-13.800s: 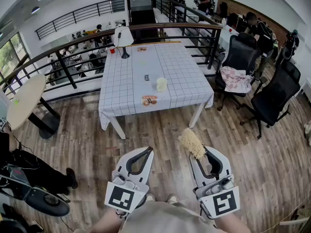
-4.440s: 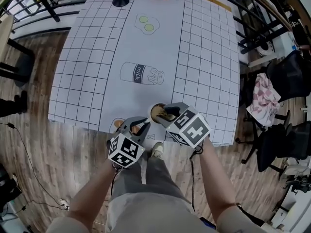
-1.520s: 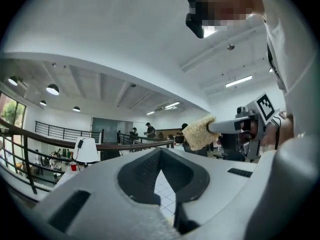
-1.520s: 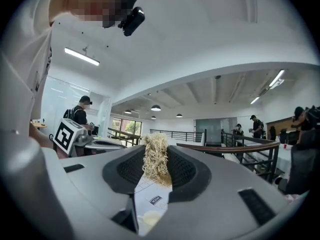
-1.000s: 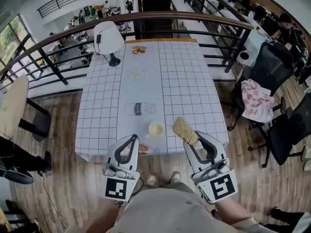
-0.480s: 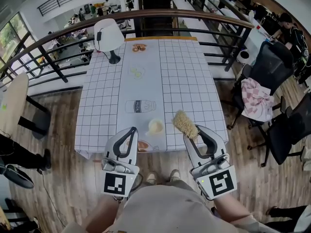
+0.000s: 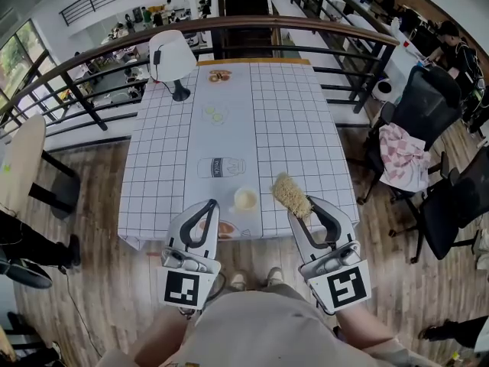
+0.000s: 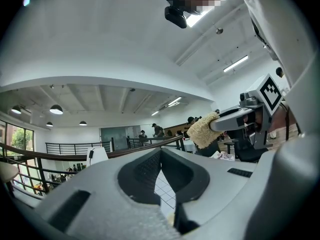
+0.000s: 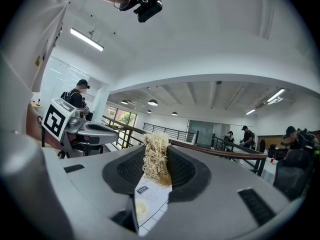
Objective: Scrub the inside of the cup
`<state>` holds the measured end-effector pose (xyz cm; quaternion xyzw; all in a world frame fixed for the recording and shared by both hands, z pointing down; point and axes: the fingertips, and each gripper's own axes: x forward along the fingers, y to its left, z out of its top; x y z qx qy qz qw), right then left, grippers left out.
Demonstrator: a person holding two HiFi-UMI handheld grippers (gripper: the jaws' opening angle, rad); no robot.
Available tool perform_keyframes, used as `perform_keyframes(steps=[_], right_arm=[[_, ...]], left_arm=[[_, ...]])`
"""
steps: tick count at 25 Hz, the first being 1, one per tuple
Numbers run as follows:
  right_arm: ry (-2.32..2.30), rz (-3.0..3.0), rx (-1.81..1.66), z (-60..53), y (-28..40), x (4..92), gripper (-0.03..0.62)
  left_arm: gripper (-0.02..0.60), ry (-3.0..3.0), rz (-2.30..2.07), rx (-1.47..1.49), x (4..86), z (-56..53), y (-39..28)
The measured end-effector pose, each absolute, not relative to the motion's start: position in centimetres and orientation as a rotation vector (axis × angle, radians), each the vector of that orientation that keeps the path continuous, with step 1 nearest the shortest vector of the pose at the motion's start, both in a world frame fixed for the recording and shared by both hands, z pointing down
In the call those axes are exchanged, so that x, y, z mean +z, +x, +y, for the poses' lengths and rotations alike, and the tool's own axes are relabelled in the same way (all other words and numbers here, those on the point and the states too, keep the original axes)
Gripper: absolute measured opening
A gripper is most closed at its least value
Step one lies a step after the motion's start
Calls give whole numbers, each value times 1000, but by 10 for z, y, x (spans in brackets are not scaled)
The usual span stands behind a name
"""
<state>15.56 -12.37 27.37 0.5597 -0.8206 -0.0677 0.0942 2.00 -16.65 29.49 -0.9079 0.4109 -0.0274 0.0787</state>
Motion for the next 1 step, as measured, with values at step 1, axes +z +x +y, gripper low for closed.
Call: perform_keyframes(steps=[1], right_arm=[[1656,-2433,-204,-124,156,274,117]], left_arm=[[14,-2719,1228,-82,295,-166,21]])
